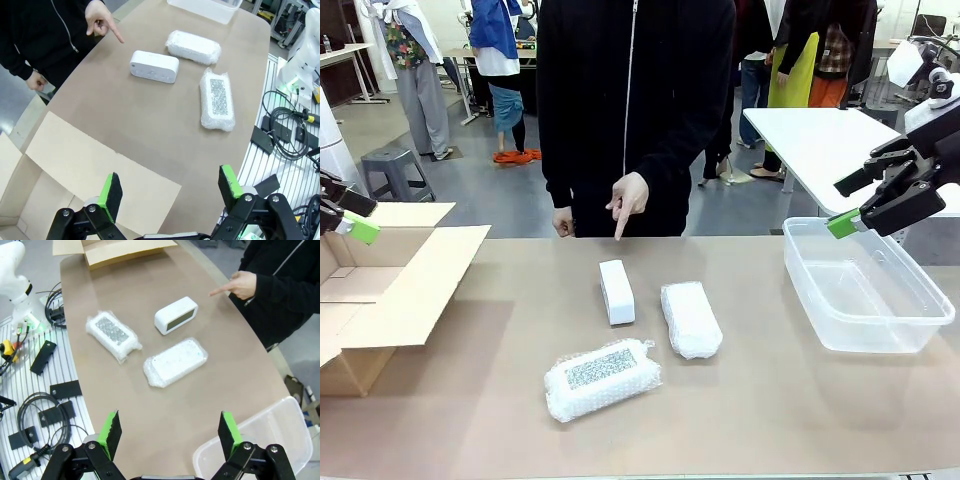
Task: Separate and place wrapped and unwrapped clocks.
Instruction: Pick up the Digital clock indicated by the person.
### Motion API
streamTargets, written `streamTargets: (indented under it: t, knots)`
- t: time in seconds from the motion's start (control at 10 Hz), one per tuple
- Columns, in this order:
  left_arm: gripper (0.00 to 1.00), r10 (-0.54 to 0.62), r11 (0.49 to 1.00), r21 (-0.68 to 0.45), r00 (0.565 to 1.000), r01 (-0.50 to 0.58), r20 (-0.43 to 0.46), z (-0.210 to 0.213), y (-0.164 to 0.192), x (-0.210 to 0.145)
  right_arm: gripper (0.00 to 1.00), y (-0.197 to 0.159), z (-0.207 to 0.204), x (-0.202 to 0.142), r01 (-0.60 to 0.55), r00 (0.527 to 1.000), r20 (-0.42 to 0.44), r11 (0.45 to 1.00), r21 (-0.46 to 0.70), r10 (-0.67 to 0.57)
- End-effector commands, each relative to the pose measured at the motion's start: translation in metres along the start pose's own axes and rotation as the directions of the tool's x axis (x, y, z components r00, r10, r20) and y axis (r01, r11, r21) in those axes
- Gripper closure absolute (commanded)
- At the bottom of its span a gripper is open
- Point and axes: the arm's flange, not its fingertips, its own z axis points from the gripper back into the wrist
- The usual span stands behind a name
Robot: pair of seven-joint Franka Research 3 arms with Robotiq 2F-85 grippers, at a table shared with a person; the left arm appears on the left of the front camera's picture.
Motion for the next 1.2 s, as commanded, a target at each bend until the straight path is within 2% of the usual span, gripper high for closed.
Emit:
streamTargets:
  t: [0.0,0.1,0.3,0.4,0.5,0.8,0.9,1.1]
  knots:
    - [0.00,-0.011,1.000,-0.010,1.000,0.011,0.009,0.000,0.002,-0.001,0.00,0.000,0.000,0.000,0.000,1.000,0.000,1.000,0.000,0.000]
    - [0.00,-0.011,1.000,-0.010,1.000,0.011,0.009,0.000,0.002,-0.001,0.00,0.000,-0.004,0.036,0.129,0.992,-0.002,0.991,0.026,-0.129]
    - [0.00,-0.011,1.000,-0.010,1.000,0.011,0.009,0.000,0.002,-0.001,0.00,0.005,-0.041,0.115,0.249,0.963,-0.111,0.969,0.006,-0.247]
    - [0.00,-0.011,1.000,-0.010,1.000,0.011,0.009,0.000,0.002,-0.001,0.00,0.005,-0.079,0.155,0.333,0.928,-0.178,0.943,0.000,-0.328]
    - [0.00,-0.011,1.000,-0.010,1.000,0.011,0.009,0.000,0.002,-0.001,0.00,0.004,-0.119,0.180,0.394,0.894,-0.212,0.918,-0.048,-0.394]
    - [0.00,-0.011,1.000,-0.010,1.000,0.011,0.009,0.000,0.002,-0.001,0.00,0.011,-0.231,0.207,0.548,0.799,-0.179,0.818,-0.177,-0.574]
    - [0.00,-0.011,1.000,-0.010,1.000,0.011,0.009,0.000,0.002,-0.001,0.00,0.015,-0.268,0.203,0.583,0.757,-0.195,0.780,-0.228,-0.623]
    - [0.00,-0.011,1.000,-0.010,1.000,0.011,0.009,0.000,0.002,-0.001,0.00,0.016,-0.314,0.183,0.590,0.728,-0.213,0.754,-0.289,-0.651]
